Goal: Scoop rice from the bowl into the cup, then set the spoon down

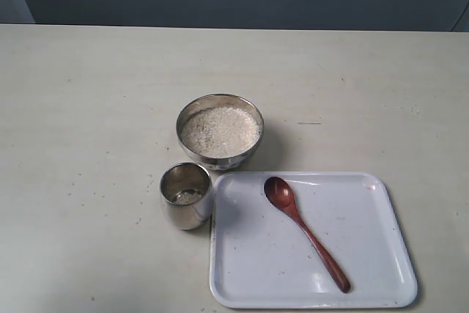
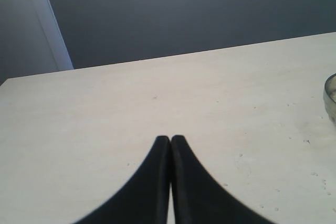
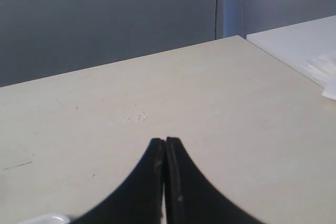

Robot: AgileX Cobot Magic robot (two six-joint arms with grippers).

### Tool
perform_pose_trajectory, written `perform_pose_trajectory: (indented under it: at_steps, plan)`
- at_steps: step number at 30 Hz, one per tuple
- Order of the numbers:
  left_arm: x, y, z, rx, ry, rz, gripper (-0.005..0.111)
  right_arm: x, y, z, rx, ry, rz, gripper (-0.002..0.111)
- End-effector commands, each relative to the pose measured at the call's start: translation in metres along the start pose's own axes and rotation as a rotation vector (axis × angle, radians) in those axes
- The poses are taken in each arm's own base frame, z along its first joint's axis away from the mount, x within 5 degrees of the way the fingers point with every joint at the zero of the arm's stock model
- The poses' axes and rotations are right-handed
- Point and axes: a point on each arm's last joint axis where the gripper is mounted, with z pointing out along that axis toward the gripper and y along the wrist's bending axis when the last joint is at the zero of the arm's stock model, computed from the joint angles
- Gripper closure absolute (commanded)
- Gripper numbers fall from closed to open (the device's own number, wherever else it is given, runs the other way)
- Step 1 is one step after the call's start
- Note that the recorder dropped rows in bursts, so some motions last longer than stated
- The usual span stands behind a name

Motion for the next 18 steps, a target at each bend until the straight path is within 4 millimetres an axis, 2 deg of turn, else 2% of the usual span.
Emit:
perform_pose_trajectory:
  at_steps: [1, 18]
  plan:
    - [-0.0017, 0.0000, -0.0007, 0.002, -0.010, -0.005, 0.106, 0.0030, 0.0003, -0.0009, -0.005, 0.010, -0.048, 0.108]
    - [-0.0017, 0.0000, -0.0007, 0.002, -0.010, -0.005, 0.106, 0.0031, 0.0009, -0.0009, -0.012, 0.011, -0.072, 0.108]
